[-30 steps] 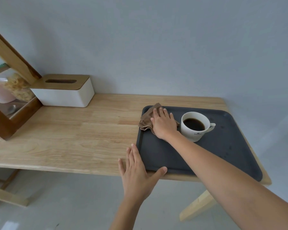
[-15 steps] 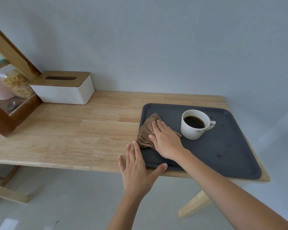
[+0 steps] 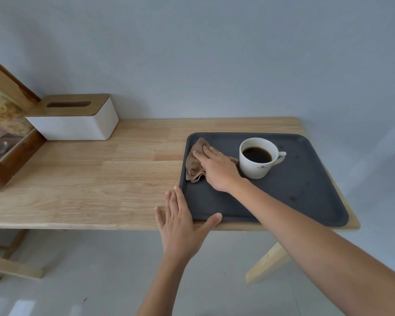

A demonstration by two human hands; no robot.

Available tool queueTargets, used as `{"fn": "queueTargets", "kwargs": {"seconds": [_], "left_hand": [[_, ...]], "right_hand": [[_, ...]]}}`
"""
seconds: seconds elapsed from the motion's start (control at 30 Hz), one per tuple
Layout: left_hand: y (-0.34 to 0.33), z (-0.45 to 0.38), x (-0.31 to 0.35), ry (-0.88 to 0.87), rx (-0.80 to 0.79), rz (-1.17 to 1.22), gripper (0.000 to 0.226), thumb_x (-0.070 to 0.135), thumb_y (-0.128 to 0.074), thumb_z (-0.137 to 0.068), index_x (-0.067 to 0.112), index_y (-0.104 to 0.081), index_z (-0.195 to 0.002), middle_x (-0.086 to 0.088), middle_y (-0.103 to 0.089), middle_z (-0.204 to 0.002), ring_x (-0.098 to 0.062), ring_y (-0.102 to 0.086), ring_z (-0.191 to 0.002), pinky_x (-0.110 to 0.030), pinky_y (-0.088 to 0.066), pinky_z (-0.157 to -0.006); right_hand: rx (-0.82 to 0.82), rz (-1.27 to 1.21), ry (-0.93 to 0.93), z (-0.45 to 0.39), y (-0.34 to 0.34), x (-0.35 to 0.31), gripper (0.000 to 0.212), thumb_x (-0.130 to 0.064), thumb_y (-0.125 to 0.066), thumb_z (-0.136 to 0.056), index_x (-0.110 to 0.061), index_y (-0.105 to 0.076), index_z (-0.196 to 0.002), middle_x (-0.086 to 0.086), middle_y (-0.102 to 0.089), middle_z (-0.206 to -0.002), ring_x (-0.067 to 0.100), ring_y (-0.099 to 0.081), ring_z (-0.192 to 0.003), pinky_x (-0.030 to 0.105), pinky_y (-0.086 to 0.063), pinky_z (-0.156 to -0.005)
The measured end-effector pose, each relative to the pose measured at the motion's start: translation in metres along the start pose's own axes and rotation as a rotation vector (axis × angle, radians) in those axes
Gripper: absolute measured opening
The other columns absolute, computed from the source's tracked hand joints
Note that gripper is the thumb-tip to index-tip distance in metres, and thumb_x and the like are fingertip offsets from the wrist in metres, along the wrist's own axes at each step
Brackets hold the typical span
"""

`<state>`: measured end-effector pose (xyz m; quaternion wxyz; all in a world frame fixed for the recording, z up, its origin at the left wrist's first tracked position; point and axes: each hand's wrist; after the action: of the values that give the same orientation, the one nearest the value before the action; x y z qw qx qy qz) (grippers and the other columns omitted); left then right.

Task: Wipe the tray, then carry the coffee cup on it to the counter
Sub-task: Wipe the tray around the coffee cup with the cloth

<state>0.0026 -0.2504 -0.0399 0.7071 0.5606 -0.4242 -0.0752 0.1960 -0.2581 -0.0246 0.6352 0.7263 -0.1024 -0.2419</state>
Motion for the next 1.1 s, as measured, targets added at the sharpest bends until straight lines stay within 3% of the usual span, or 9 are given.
{"fn": "queueTargets", "kwargs": {"seconds": [0.17,0.33,0.43,0.7,1.0,1.1], "left_hand": [[0.000,-0.002,-0.003,-0.010,-0.015,-0.032,0.130,0.098,-0.018,-0.055,0.016,0.017,-0.151,0.000,0.005,-0.164,-0.011,0.016,-0.148,-0.042,0.014,-0.116],[0.001,-0.003,-0.005,-0.020,-0.036,-0.100,0.128,0.097,-0.014,-0.057,0.015,0.018,-0.151,-0.002,0.005,-0.164,-0.013,0.013,-0.149,-0.045,0.009,-0.118],[0.002,-0.004,-0.004,-0.016,-0.041,-0.119,0.128,0.096,-0.013,-0.056,0.014,0.016,-0.151,-0.003,0.003,-0.164,-0.015,0.010,-0.150,-0.046,0.005,-0.119],[0.006,-0.004,-0.002,-0.016,-0.069,-0.115,0.128,0.095,-0.017,-0.058,0.013,0.013,-0.152,-0.003,0.003,-0.164,-0.015,0.009,-0.150,-0.047,0.004,-0.120],[0.008,-0.003,0.000,-0.005,-0.090,-0.106,0.130,0.095,-0.018,-0.056,0.014,0.012,-0.152,-0.002,0.002,-0.164,-0.014,0.010,-0.150,-0.047,0.003,-0.120],[0.011,-0.002,0.003,0.005,-0.115,-0.090,0.128,0.094,-0.021,-0.057,0.015,0.012,-0.152,0.000,0.003,-0.164,-0.014,0.011,-0.150,-0.047,0.004,-0.120]], "right_hand": [[-0.015,-0.071,0.185,0.052,0.003,0.006,0.051,-0.015,-0.039,-0.100,-0.029,-0.029,-0.149,0.004,-0.025,-0.159,0.020,-0.017,-0.148,0.034,-0.017,-0.118],[-0.131,-0.222,0.258,0.092,0.022,0.028,0.045,-0.014,-0.034,-0.102,-0.028,-0.040,-0.145,-0.002,-0.027,-0.158,0.011,-0.016,-0.148,0.030,-0.014,-0.121],[-0.145,-0.276,0.253,0.114,0.032,0.046,0.046,-0.009,-0.036,-0.100,-0.027,-0.045,-0.142,-0.005,-0.032,-0.156,0.005,-0.018,-0.146,0.022,-0.012,-0.119],[-0.141,-0.316,0.157,0.165,0.051,0.108,0.053,0.000,-0.037,-0.096,-0.031,-0.048,-0.138,-0.012,-0.037,-0.151,-0.002,-0.021,-0.144,0.021,-0.013,-0.119],[-0.136,-0.307,0.079,0.190,0.068,0.161,0.060,0.003,-0.038,-0.096,-0.042,-0.041,-0.136,-0.031,-0.027,-0.145,-0.018,-0.012,-0.138,0.013,-0.010,-0.116],[-0.134,-0.341,0.073,0.190,0.070,0.159,0.056,0.003,-0.040,-0.095,-0.036,-0.051,-0.134,-0.027,-0.032,-0.143,-0.017,-0.016,-0.137,0.009,-0.012,-0.113]]}}
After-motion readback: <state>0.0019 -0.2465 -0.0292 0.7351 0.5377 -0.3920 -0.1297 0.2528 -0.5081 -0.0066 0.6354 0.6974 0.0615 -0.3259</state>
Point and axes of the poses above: each hand's wrist, its own z-axis away from the middle knuckle, its own y-axis out of the back of the hand, x = y × z
